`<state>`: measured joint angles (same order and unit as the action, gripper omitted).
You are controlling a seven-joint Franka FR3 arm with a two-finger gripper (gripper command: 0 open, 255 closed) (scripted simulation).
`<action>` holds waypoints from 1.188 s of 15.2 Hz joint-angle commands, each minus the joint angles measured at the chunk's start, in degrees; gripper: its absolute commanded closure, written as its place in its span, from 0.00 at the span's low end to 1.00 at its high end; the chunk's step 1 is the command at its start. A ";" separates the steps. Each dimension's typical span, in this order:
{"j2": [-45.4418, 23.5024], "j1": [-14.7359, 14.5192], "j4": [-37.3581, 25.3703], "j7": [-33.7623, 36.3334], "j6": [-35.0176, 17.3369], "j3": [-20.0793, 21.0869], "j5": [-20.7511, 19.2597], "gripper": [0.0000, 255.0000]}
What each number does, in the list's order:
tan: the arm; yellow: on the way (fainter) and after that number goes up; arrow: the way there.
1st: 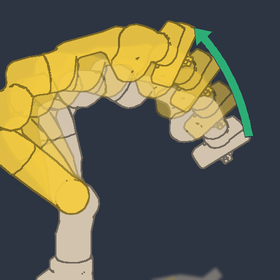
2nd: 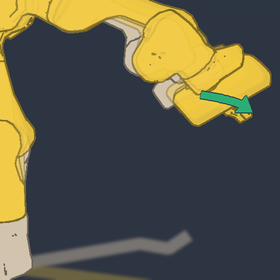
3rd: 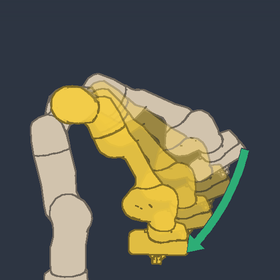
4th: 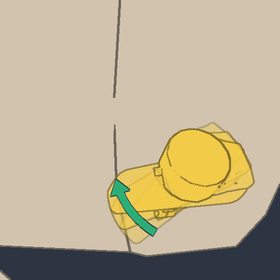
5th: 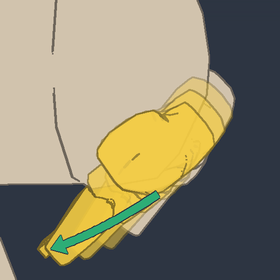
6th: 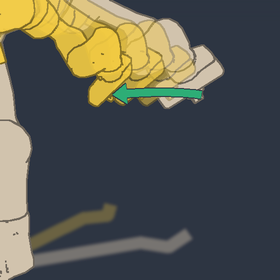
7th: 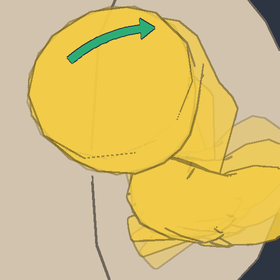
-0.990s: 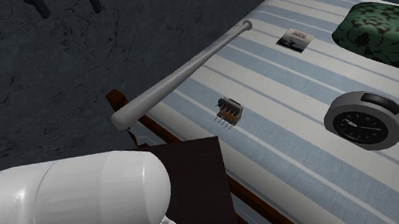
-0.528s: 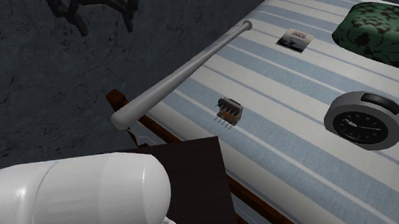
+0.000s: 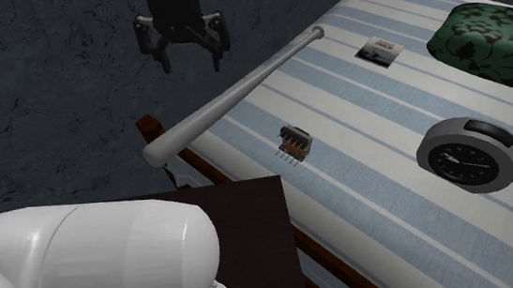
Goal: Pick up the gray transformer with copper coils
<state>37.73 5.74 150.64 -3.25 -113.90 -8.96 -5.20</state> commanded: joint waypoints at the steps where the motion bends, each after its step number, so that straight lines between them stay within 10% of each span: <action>1: -2.66 0.96 1.19 -1.22 -3.63 -1.78 -0.81 0.00; 11: -21.17 4.00 1.41 -8.89 -20.76 -11.16 -1.30 0.00; 18: -37.79 4.50 -2.80 -18.78 -31.01 -16.56 6.66 0.00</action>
<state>1.81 10.10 148.58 -20.69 -144.10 -25.05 0.19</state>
